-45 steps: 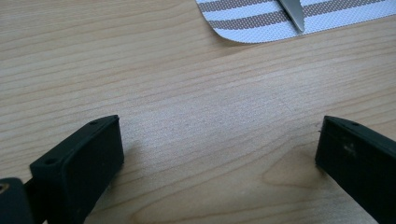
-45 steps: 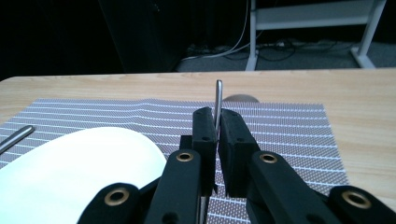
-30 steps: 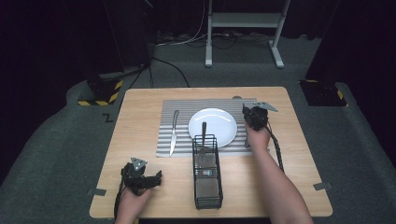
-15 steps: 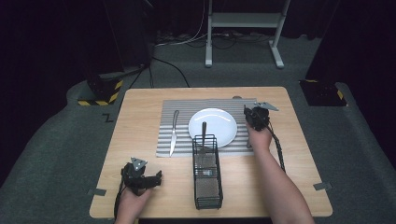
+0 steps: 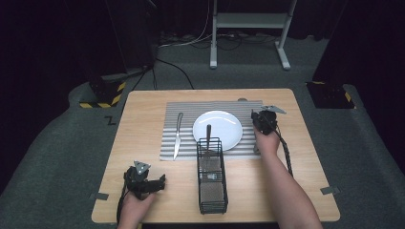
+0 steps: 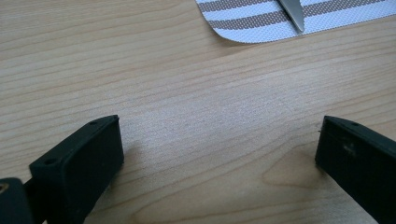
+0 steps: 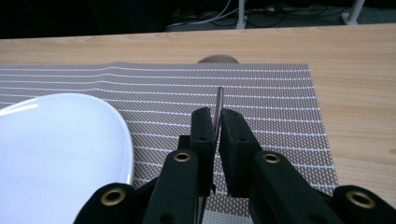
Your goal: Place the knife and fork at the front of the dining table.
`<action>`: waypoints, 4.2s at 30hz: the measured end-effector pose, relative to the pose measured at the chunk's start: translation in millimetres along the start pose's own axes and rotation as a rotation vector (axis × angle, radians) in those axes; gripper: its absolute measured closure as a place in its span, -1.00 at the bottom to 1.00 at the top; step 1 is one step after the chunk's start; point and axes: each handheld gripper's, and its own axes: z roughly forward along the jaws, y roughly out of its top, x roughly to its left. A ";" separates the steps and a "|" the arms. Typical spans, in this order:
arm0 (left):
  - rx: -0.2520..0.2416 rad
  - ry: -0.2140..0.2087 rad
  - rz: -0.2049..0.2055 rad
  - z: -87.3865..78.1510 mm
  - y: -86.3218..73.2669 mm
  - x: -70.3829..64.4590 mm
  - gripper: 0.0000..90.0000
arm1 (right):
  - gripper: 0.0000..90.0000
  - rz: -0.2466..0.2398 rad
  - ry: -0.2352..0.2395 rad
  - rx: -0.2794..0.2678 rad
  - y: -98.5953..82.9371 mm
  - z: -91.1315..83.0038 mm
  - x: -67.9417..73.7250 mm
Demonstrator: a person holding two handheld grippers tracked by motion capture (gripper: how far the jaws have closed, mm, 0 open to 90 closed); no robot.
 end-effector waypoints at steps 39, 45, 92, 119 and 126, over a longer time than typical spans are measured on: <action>0.000 -0.004 0.000 0.0 0.1 0.3 -0.98 | 0.91 -0.151 -0.050 0.177 -24.7 -17.2 -9.6; 0.000 -0.005 0.000 0.0 0.1 0.3 -0.98 | 0.94 -0.167 -0.023 0.186 -25.3 -15.8 1.8; 0.000 -0.003 0.000 0.4 0.2 0.0 -0.98 | -0.03 -0.134 0.048 -0.211 -60.6 -148.2 46.0; 0.000 -0.003 0.002 0.4 0.3 0.1 -0.99 | -0.06 -0.231 0.323 -0.420 -25.3 -189.8 151.1; 0.001 -0.008 0.004 0.4 0.3 0.3 -0.99 | 0.25 -0.309 0.332 -0.379 -7.4 -168.5 182.3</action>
